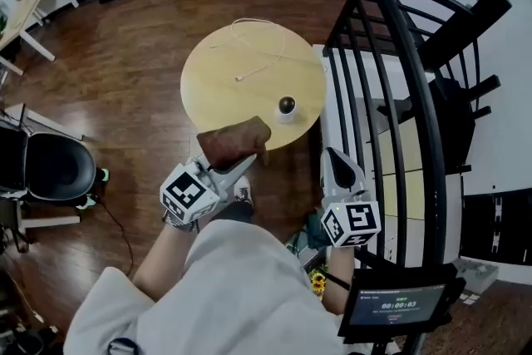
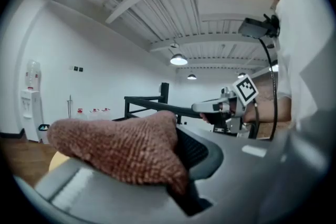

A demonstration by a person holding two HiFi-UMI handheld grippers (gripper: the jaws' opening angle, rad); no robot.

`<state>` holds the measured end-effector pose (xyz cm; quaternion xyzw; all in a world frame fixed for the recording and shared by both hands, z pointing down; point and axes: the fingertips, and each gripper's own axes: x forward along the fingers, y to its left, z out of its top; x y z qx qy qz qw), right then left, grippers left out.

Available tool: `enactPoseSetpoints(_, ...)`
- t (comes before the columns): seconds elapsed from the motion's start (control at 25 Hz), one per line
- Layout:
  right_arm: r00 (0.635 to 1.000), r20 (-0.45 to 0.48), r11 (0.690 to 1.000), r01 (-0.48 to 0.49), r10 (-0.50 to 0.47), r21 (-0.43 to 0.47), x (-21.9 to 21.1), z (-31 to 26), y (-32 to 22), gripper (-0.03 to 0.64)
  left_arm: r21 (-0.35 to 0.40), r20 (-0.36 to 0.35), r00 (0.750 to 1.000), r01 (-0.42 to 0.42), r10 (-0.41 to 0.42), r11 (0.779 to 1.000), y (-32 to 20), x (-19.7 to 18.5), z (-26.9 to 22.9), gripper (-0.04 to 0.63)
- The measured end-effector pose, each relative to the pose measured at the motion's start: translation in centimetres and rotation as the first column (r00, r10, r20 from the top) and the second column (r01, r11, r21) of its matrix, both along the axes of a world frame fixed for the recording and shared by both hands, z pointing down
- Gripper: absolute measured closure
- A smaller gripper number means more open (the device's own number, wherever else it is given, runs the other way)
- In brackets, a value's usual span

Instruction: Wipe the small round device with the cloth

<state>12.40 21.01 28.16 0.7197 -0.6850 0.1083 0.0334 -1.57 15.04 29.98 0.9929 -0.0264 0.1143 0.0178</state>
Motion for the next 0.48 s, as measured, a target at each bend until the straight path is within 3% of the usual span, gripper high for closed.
enactPoseSetpoints(0.28,0.999,-0.033,0.999,0.025,-0.026,-0.027,1.9,0.0,-5.8,0.615,-0.059,0.007,1.000,0.013,-0.012,0.998,-7.1,3.0,-0.2,0.551)
enactPoseSetpoints(0.48,0.996,-0.090,0.999,0.010,-0.014,-0.040,2.4,-0.1,-7.7,0.615,-0.102,0.036,0.999,-0.006,0.009,0.995,-9.1,4.2,1.1,0.551)
